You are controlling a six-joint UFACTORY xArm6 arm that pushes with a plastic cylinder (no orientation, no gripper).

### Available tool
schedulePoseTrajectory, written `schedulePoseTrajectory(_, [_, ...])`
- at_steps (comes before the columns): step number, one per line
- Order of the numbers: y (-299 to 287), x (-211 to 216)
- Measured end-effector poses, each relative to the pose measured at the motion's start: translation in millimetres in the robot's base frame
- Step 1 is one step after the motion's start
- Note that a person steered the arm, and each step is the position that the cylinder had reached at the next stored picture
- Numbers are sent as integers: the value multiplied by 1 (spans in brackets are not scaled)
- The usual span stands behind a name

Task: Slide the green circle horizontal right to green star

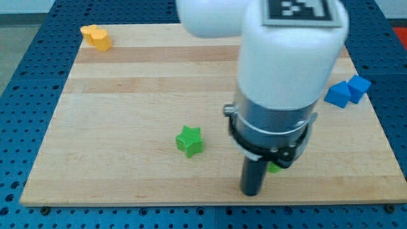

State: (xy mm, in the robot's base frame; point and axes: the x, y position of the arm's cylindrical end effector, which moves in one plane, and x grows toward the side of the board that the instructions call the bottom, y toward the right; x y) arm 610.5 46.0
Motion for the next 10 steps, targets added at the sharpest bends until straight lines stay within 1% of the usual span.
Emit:
schedulePoseTrajectory(1, [-24, 0])
schedulePoseTrajectory(2, [-27, -16])
schedulePoseTrajectory(3, [-22, -35])
schedulePoseTrajectory(4, [-4, -39])
schedulePoseTrajectory(6, [43, -34])
schedulePoseTrajectory(8, [43, -36])
schedulePoseTrajectory(9, [24, -36])
schedulePoseTrajectory(10, [28, -36])
